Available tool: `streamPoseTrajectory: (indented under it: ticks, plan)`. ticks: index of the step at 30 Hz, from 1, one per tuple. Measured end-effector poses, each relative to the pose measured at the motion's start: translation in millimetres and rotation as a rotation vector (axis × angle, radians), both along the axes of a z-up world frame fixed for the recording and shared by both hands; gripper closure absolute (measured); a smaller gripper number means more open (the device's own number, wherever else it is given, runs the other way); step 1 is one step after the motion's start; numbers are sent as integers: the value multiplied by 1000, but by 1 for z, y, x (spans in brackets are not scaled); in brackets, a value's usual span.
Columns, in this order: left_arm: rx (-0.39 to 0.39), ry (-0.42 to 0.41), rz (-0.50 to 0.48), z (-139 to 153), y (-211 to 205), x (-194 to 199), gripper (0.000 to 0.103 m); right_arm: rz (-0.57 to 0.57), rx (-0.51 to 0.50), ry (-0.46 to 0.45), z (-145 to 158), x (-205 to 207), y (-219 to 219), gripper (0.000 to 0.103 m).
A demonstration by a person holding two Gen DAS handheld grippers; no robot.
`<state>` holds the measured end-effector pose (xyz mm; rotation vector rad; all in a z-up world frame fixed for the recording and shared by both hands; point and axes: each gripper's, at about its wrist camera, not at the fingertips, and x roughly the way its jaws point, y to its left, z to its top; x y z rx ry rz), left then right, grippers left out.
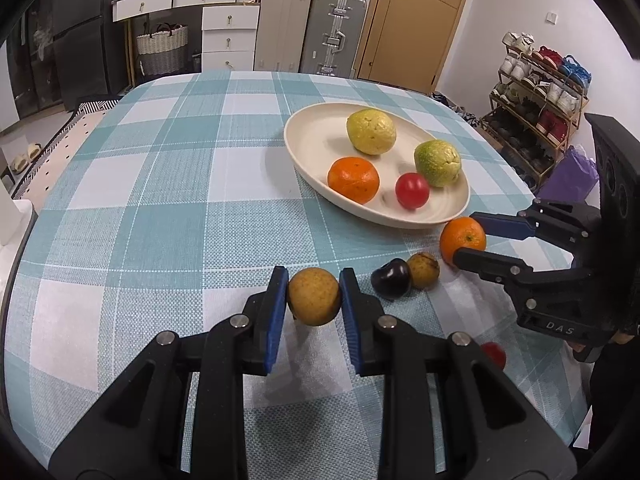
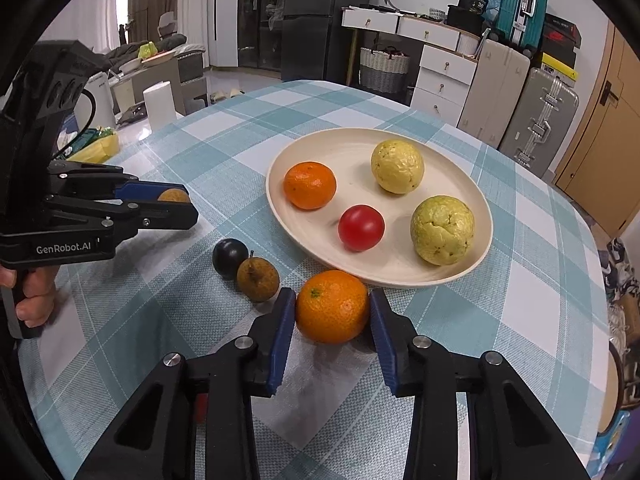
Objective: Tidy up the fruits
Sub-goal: 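Hold the brown fruit in the left gripper while the right gripper closes on the large orange, then carry the brown fruit and orange in both grippers over the cream plate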
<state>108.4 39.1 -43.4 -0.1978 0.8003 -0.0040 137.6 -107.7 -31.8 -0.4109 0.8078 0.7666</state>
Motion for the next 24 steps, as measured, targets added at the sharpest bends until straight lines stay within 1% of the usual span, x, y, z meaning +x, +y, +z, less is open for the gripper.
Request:
streamPoseTrajectory:
  ticks: [7, 13, 24]
  plan:
    - [4, -31, -14, 10, -5, 2, 79, -16, 90, 17, 14, -1, -12, 65]
    - [10, -59, -29, 19, -11, 8, 79, -47, 152, 11, 24, 1, -18, 65]
    - [13, -102, -44, 34, -14, 29, 79, -142, 245, 15, 36, 16, -29, 65]
